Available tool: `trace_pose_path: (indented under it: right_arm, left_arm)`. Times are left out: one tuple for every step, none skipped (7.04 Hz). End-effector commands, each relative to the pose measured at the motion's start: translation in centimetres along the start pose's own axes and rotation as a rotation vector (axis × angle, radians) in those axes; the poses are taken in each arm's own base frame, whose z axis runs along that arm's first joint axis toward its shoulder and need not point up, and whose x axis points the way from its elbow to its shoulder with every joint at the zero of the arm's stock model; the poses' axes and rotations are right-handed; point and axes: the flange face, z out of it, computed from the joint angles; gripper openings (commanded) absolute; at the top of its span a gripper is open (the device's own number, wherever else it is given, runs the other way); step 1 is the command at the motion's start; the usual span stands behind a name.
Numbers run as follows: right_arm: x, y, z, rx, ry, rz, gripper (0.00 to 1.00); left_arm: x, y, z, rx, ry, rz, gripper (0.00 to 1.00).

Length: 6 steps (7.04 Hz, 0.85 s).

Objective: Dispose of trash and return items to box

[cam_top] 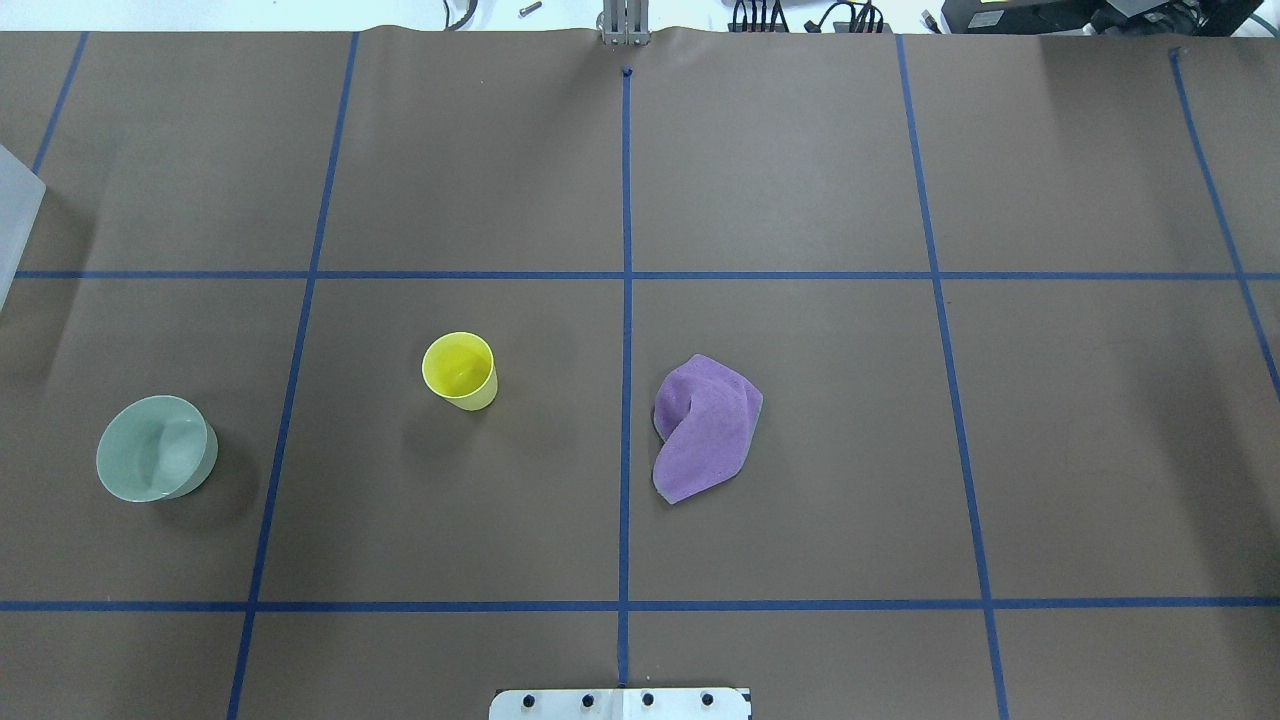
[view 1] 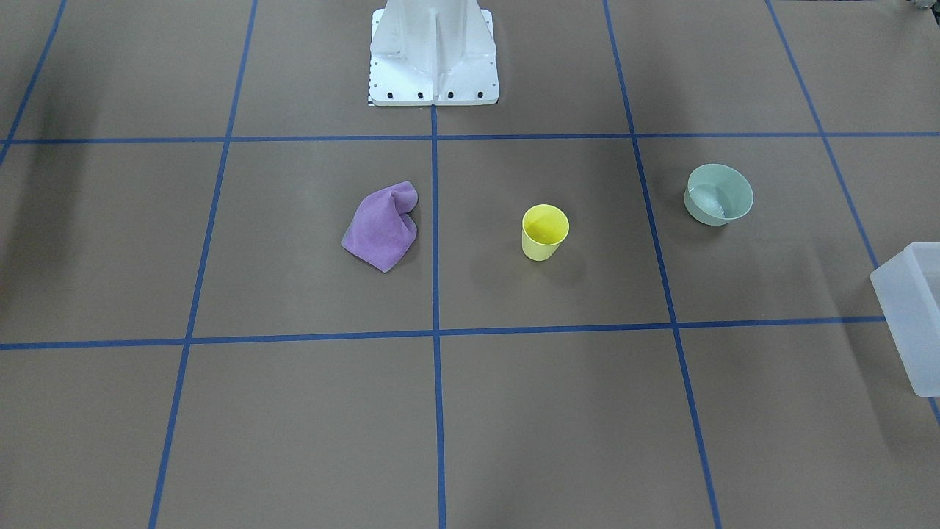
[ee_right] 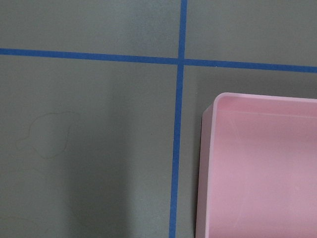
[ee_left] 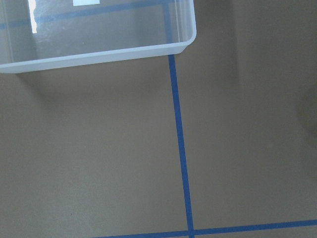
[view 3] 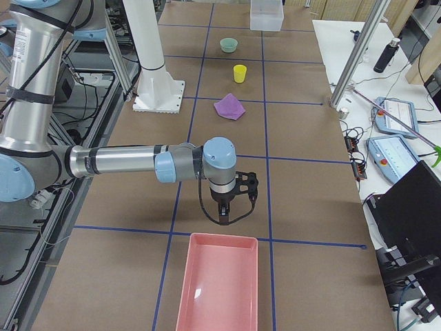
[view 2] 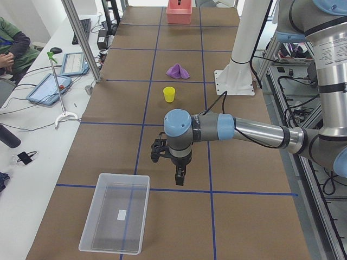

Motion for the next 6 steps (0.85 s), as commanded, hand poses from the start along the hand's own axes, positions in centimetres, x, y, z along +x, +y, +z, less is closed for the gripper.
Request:
trace_pose_path:
  right_arm:
    - [-0.1, -0.1, -0.1, 0.004, -0.001, -0.004, 1.0]
    - [-0.1, -0.1, -0.1, 0.004, -0.001, -0.004, 1.0]
    - [-0.1, 0.0, -0.1, 0.006, 0.0, -0.005, 1.0]
    - [-0.2, -0.1, -0.2, 0.008, -0.001, -0.009, 1.0]
    - [-0.5, -0.3, -0.4, 0.028, -0.008, -0.038, 1.0]
    - [-0.8, -0.6, -0.7, 0.064, -0.018, -0.065, 1.0]
  left_arm:
    - [0.4, -0.1, -0.6, 0.012, 0.001, 0.009, 0.99]
    - [0.7, -0.2, -1.0, 0.023, -0.004, 0.017, 0.99]
    - [1.2, -1.0, -1.7, 0.041, -0.008, 0.033, 0.99]
    - [1.5, -2.0, -2.2, 0.054, -0.011, 0.045, 0.99]
    - [1.8, -2.3, -2.8, 0.066, -0.011, 0.053, 0.99]
    - [2.1, -2.3, -3.8, 0.093, -0.008, 0.054, 0.99]
